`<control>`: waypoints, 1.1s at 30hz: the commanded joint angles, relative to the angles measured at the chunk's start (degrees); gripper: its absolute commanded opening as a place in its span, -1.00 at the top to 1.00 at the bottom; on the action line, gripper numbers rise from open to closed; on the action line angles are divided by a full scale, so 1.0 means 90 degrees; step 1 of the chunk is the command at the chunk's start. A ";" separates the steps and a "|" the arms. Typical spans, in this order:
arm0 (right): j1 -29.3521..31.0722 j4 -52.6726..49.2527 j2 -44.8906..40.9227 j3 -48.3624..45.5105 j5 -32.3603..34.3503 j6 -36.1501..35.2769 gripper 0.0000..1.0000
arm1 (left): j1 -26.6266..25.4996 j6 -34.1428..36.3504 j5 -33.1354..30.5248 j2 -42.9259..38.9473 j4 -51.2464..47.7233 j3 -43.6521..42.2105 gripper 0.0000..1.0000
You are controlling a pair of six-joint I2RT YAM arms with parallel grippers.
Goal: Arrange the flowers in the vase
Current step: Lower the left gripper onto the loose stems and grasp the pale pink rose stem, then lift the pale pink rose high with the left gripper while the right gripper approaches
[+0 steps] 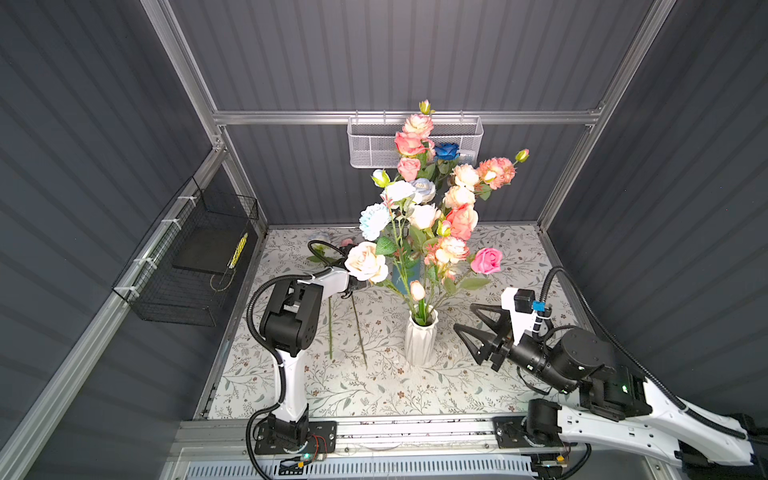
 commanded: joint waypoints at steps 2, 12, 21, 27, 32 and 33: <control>0.0025 0.0040 -0.0051 -0.0017 0.0124 0.0020 -0.49 | 0.0048 0.0047 -0.0162 -0.0321 -0.0388 -0.0399 1.00; 0.0030 0.0023 -0.0097 0.0039 0.0151 0.0085 -0.50 | 0.0048 -0.0060 -0.0052 -0.2412 0.0285 -0.1373 1.00; 0.0032 0.0070 -0.0078 0.0250 0.0035 -0.0007 -0.51 | 0.0053 -0.0147 0.0220 -0.5646 0.0116 -0.2241 1.00; 0.0034 0.0101 0.0152 0.0569 -0.0237 -0.0141 -0.53 | 0.0048 0.0030 0.0836 -0.7559 -0.0296 -0.2130 1.00; 0.0038 0.0201 0.0504 0.0957 -0.0712 -0.0250 -0.53 | 0.0048 0.0200 0.1937 -0.8651 0.0036 -0.2109 1.00; 0.0039 0.0248 0.0571 0.1033 -0.0852 -0.0274 -0.53 | 0.0048 0.0204 0.2150 -0.8852 0.0172 -0.2125 1.00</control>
